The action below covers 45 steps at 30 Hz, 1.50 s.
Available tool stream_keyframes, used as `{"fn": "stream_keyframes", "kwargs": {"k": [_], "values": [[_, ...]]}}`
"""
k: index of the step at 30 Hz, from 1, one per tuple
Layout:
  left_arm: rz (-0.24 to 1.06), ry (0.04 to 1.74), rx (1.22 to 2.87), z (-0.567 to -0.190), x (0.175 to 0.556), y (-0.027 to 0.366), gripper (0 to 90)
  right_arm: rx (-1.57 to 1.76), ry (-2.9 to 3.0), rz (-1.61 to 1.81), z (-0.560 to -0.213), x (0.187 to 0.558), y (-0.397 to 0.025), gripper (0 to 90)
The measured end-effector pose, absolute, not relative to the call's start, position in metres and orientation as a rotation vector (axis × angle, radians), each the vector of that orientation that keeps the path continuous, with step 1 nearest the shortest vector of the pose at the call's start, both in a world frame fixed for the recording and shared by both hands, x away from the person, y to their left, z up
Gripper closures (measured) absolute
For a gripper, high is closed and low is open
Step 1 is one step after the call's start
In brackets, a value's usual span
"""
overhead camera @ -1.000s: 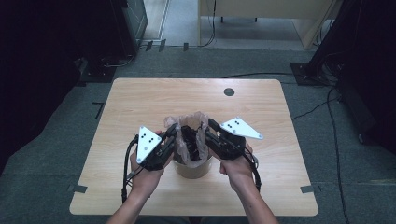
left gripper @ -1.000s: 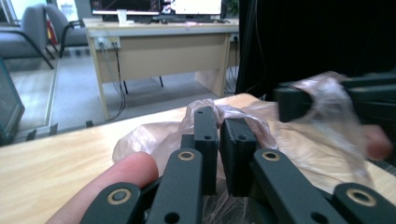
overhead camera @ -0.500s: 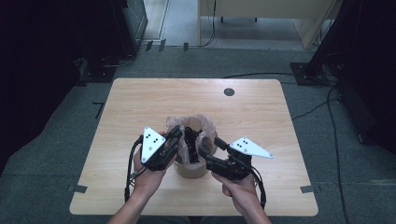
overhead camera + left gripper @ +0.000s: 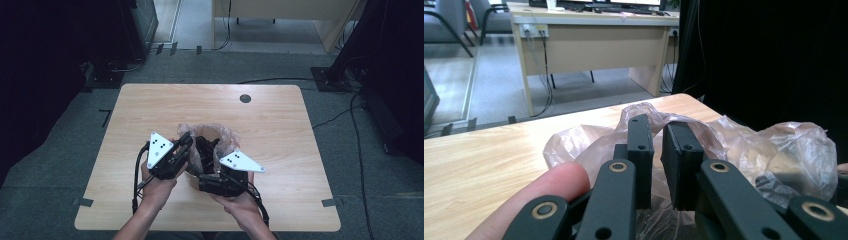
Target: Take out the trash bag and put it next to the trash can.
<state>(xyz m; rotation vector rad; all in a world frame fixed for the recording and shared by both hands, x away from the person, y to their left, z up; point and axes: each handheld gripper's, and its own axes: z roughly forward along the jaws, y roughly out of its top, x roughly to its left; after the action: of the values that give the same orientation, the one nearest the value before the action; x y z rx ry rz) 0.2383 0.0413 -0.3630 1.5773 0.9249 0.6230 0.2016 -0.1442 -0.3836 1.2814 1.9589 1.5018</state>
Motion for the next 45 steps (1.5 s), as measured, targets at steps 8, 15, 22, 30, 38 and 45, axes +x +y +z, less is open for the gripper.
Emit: {"fn": "stream_keyframes", "kwargs": {"k": [8,15,22,30,38,45], "values": [[0.591,0.906,1.554,-0.363,0.236,0.052,70.1,1.284,1.969,1.437,-0.385,0.206,-0.134,75.9],[0.564,0.907,1.536,-0.366,0.229,0.066,35.7,1.283,1.889,1.499,-0.381,0.208,-0.140,90.0],[0.570,0.953,1.506,-0.380,0.226,0.091,22.0,1.238,1.793,1.546,-0.369,0.206,-0.147,90.0],[0.606,1.059,1.538,-0.407,0.226,0.116,17.5,1.174,1.647,1.594,-0.356,0.200,-0.154,90.0],[0.650,1.219,1.640,-0.452,0.229,0.140,16.0,1.088,1.533,1.626,-0.342,0.194,-0.157,90.0],[0.677,1.397,1.684,-0.490,0.235,0.166,16.0,1.043,1.426,1.610,-0.332,0.190,-0.162,90.0]]}}
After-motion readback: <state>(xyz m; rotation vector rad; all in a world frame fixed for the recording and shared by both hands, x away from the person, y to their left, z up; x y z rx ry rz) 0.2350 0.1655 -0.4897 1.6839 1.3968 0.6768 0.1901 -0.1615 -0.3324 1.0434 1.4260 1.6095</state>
